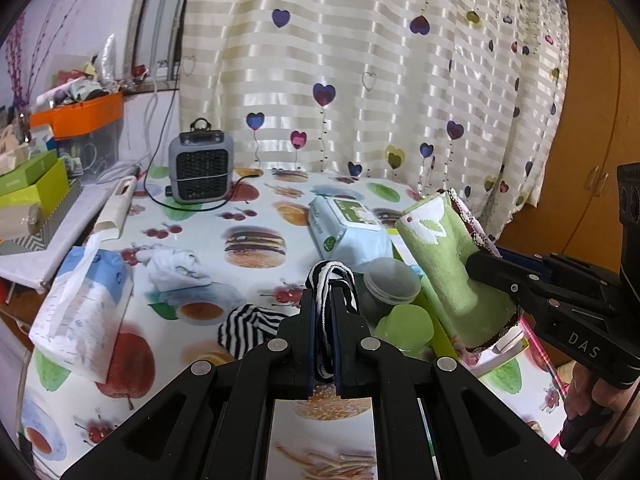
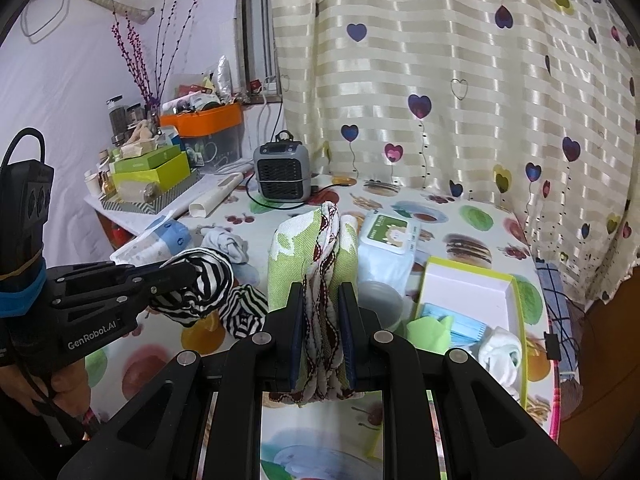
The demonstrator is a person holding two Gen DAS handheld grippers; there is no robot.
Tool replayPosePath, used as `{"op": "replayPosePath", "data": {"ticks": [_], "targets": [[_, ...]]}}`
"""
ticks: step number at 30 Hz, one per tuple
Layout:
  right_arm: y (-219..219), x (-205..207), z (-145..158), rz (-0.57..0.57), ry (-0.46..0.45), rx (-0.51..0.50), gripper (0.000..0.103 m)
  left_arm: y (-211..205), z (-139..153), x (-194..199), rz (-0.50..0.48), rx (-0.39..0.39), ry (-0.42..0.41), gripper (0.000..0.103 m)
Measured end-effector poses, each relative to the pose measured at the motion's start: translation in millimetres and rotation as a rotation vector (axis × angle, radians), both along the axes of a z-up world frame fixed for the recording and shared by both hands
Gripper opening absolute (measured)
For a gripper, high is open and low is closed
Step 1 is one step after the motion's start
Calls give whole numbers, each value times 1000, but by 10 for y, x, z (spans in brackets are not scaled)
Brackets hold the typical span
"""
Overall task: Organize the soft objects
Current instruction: 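Carry the green bundle and striped cloth toward the white tray with both grippers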
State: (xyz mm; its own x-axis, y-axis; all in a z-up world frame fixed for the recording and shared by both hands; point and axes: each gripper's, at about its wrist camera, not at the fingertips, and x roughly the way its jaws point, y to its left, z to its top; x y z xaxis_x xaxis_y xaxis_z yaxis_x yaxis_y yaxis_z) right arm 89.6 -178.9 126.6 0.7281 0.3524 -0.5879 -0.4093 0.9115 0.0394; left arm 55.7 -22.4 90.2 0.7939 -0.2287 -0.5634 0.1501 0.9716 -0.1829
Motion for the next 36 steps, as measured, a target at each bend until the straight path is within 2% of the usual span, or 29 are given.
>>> {"op": "replayPosePath", "data": {"ticks": [16,27,36], "targets": [[-324,89,-70,-77,14,12,17,-410,58,204,-100,-6,-6,6],[-951,322,-150,-223,35,25,17,-913,48,505,-212,-26,-1,6],[-1391,725,-434,-297,117,53,17,-1312,-125,849,-272,-24,49,6]]}}
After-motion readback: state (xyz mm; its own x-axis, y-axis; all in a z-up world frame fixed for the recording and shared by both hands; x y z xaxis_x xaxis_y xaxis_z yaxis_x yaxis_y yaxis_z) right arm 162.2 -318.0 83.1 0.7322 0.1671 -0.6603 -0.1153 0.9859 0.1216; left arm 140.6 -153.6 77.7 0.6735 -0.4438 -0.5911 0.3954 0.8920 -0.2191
